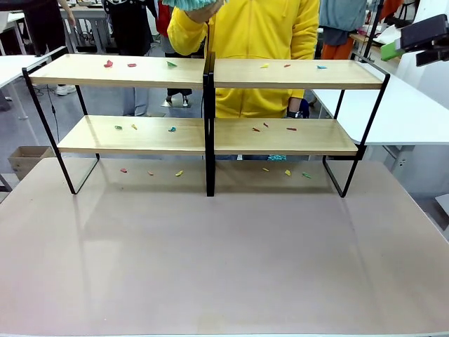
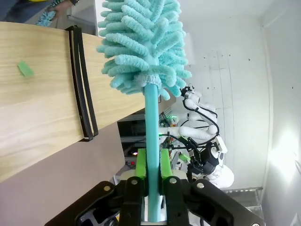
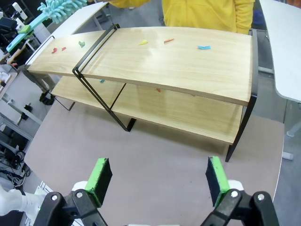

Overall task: Clean the shelves.
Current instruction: Pick up the Duster when the human hands it over.

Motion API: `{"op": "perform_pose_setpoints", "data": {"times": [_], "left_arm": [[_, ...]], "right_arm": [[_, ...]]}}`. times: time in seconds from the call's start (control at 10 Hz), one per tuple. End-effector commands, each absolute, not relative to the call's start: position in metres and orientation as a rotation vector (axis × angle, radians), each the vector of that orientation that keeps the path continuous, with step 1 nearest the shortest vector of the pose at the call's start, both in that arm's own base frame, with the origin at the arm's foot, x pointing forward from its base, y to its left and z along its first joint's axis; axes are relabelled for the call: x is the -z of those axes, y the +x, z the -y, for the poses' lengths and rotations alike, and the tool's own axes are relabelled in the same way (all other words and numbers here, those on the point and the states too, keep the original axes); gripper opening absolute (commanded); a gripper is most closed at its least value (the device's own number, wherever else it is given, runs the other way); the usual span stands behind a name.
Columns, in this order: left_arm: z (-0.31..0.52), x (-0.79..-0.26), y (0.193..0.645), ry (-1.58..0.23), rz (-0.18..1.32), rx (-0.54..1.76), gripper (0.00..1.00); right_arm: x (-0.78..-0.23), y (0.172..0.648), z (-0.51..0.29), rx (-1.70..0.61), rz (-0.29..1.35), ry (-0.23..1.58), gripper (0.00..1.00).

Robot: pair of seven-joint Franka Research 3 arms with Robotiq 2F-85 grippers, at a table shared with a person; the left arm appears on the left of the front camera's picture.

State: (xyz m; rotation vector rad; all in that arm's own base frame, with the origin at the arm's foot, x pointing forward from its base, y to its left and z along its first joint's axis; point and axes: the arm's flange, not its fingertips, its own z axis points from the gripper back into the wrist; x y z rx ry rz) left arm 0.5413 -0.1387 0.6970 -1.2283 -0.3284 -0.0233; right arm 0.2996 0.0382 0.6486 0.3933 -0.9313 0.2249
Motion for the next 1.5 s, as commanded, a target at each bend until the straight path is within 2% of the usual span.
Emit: {"op": "perform_pose_setpoints", "data": {"times": [0.0,0.2,0.4,0.5,0.8,0.9,1.0,1.2,1.3,1.4], "left_arm": [[0.138,-0.696,0.533,-1.2,0.359,0.037,0.0],[0.116,-0.704,0.511,-1.126,0.376,0.074,0.0],[0.042,-0.717,0.461,-1.014,0.353,0.207,0.0],[-0.009,-0.722,0.424,-0.942,0.397,0.262,0.0],[-0.132,-0.73,0.317,-0.979,0.652,0.406,0.0],[-0.178,-0.727,0.285,-1.0,0.755,0.337,0.0],[-0.216,-0.717,0.263,-0.992,0.796,0.23,0.0],[-0.26,-0.69,0.232,-1.025,0.795,0.151,0.0],[-0.264,-0.678,0.242,-1.097,0.741,0.149,0.02],[-0.264,-0.701,0.223,-0.994,0.806,0.145,0.02]], "right_arm": [[-0.649,0.3,-0.038,-0.227,0.93,0.396,1.0],[-0.649,0.3,-0.038,-0.227,0.93,0.396,1.0],[-0.649,0.3,-0.038,-0.227,0.93,0.396,1.0],[-0.649,0.3,-0.038,-0.227,0.93,0.396,1.0],[-0.649,0.3,-0.038,-0.227,0.93,0.396,1.0],[-0.649,0.3,-0.038,-0.227,0.93,0.396,1.0],[-0.649,0.3,-0.038,-0.227,0.93,0.396,1.0],[-0.649,0.3,-0.038,-0.227,0.93,0.396,1.0],[-0.649,0.3,-0.038,-0.227,0.93,0.396,1.0],[-0.649,0.3,-0.038,-0.227,0.93,0.396,1.0]]}}
